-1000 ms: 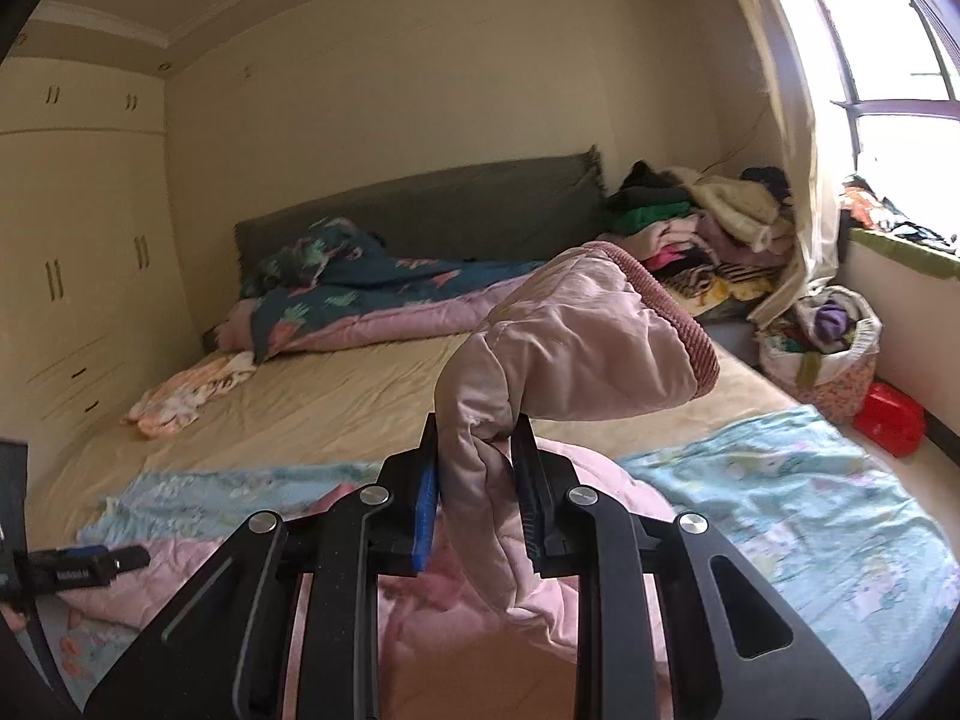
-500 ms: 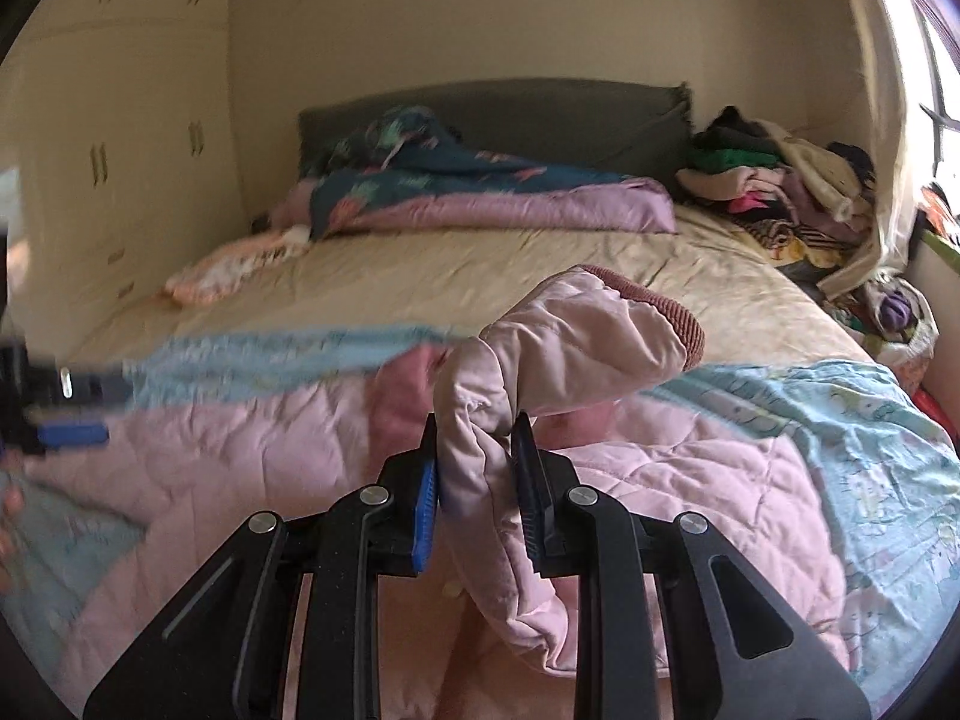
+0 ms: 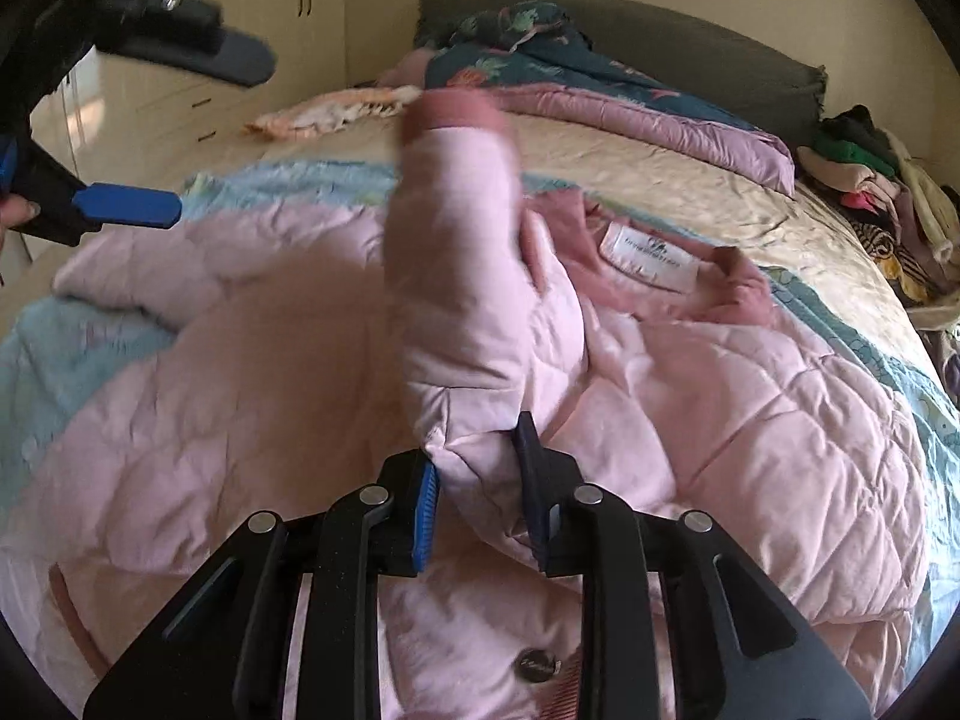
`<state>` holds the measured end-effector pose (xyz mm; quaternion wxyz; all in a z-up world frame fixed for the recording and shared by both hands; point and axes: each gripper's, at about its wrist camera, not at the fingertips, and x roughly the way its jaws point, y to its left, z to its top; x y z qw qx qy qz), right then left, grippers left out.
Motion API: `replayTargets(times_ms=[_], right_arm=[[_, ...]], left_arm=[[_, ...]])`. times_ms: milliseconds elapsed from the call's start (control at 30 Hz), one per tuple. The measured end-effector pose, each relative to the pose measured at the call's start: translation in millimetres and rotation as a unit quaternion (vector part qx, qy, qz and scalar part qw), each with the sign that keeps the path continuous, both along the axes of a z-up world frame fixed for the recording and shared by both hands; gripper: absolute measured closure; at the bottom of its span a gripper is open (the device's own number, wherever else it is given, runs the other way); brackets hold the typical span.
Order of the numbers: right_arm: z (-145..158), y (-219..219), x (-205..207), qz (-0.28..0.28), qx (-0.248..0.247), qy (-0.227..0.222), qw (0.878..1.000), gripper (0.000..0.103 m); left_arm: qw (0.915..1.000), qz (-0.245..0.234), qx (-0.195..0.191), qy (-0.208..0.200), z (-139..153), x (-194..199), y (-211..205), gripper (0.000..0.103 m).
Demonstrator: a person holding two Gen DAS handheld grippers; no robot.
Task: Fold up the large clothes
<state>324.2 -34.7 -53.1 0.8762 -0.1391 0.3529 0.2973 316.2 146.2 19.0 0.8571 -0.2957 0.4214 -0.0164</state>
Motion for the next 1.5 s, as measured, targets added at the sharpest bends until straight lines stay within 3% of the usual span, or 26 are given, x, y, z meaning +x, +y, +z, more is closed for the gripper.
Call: replayTargets(times_ms=[67,233,333,567,667,700,733,767,800,833,900,933,1167,1233,1333,1500], right_arm=[[-1.4,2.7,-1.8,0.005,-0.003,0.003,1.000,0.074],[2.1,-7.6,-7.6,0.017,0.026,0.030,0.999,0.050],[9.4,-17.1,-16.1,0.021,0.036,0.028,0.999,0.049],[26.1,-69.9,-28.4,-0.025,0.060,0.022,0.998,0.047],[29.2,-93.5,-31.8,-0.050,0.062,0.019,0.997,0.047],[29.6,-100.8,-32.7,-0.059,0.060,0.015,0.996,0.047],[29.6,-109.7,-33.4,-0.070,0.057,0.013,0.996,0.047],[29.2,-118.7,-33.2,-0.083,0.054,0.015,0.995,0.047],[28.7,-128.0,-32.6,-0.097,0.053,0.016,0.994,0.047],[28.0,-136.9,-31.9,-0.109,0.053,0.018,0.992,0.048],[26.4,-152.0,-31.1,-0.128,0.054,0.022,0.990,0.048],[26.6,-164.4,-30.4,-0.144,0.057,0.024,0.988,0.048],[37.3,-222.3,-20.2,-0.222,0.075,0.021,0.972,0.048],[41.7,-234.7,-14.6,-0.239,0.080,0.017,0.968,0.047],[42.6,-243.5,-4.0,-0.251,0.077,0.018,0.965,0.047],[35.8,-237.4,17.9,-0.245,0.058,0.037,0.967,0.047]], left_arm=[[0.9999,-0.001,-0.016,0.006,-8.3,-0.3,-1.9,0.009],[0.9988,-0.008,-0.042,0.025,-30.7,1.3,-9.5,0.009],[0.9965,-0.015,-0.076,0.032,-45.2,0.6,-12.6,0.009],[0.9917,-0.015,-0.106,0.072,-84.2,2.2,-25.4,0.009],[0.9930,-0.008,-0.091,0.074,-90.9,4.1,-30.6,0.010],[0.9938,-0.007,-0.085,0.071,-90.8,4.2,-32.1,0.015],[0.9949,-0.008,-0.077,0.066,-89.5,5.5,-33.8,0.023],[0.9957,-0.012,-0.068,0.062,-88.3,6.6,-36.5,0.046],[0.9961,-0.018,-0.057,0.064,-87.8,8.7,-40.6,0.055],[0.9967,-0.024,-0.045,0.063,-86.5,10.3,-44.2,0.057],[0.9980,-0.039,-0.012,0.049,-78.7,13.3,-50.9,0.080],[0.9981,-0.043,0.003,0.044,-74.8,14.8,-52.7,0.083],[0.9945,-0.066,0.070,-0.043,-1.9,24.0,-53.5,0.087],[0.9926,-0.064,0.086,-0.057,7.7,23.3,-50.5,0.087],[0.9901,-0.064,0.114,-0.053,-1.0,27.0,-49.5,0.087],[0.9906,-0.059,0.123,-0.009,-42.4,27.6,-42.7,0.086]])
